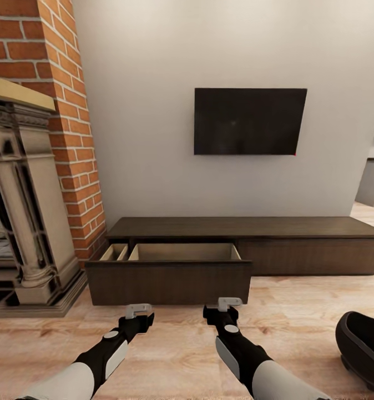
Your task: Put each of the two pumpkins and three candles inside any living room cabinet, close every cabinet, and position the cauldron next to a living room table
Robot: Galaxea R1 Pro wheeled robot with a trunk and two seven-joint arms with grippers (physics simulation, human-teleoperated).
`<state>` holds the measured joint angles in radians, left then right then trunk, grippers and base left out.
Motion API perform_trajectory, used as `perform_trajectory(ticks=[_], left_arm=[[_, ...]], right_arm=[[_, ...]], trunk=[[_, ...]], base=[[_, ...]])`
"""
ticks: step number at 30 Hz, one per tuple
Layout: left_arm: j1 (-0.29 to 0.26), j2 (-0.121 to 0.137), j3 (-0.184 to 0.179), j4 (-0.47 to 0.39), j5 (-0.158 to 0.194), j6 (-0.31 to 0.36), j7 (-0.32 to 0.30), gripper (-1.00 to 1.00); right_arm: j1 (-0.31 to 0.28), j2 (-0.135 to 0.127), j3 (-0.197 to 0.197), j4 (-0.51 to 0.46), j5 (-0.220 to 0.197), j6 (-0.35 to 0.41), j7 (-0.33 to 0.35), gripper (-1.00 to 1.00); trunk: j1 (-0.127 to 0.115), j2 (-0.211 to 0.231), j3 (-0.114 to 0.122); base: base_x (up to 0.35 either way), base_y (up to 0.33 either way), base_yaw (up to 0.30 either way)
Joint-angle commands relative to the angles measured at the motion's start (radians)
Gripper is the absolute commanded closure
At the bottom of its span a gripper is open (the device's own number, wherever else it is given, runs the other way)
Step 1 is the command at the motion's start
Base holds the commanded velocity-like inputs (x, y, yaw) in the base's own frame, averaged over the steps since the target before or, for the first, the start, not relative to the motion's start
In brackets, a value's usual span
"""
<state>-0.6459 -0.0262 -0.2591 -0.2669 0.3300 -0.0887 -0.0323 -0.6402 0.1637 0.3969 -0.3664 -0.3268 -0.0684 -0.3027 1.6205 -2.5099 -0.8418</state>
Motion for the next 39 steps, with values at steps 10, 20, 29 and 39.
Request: perform_trajectory(ticks=[10, 20, 29, 39], left_arm=[[-0.007, 0.003, -0.007, -0.015, 0.01, -0.01, -0.005, -1.0], [-0.012, -0.001, -0.005, -0.12, 0.008, -0.001, -0.001, -1.0], [-0.012, 0.001, -0.005, -0.14, 0.008, 0.0, 0.0, -1.0], [-0.012, 0.001, -0.008, -0.152, 0.008, 0.0, 0.0, -1.0]], right_arm=[[-0.001, -0.002, 0.007, -0.04, -0.01, -0.004, -0.006, -1.0], [-0.001, -0.003, 0.002, -0.041, -0.015, -0.004, -0.006, -1.0], [-0.001, -0.004, 0.0, -0.042, -0.017, -0.004, -0.006, -1.0], [-0.001, -0.006, -0.002, -0.042, -0.02, -0.004, -0.006, -1.0]], trunk=[[0.004, -0.003, -0.04], [0.009, -0.005, -0.079], [0.013, -0.007, -0.113], [0.014, -0.008, -0.121]], base=[[0.0, 0.0, 0.0], [0.0, 0.0, 0.0], [0.0, 0.0, 0.0], [0.0, 0.0, 0.0]])
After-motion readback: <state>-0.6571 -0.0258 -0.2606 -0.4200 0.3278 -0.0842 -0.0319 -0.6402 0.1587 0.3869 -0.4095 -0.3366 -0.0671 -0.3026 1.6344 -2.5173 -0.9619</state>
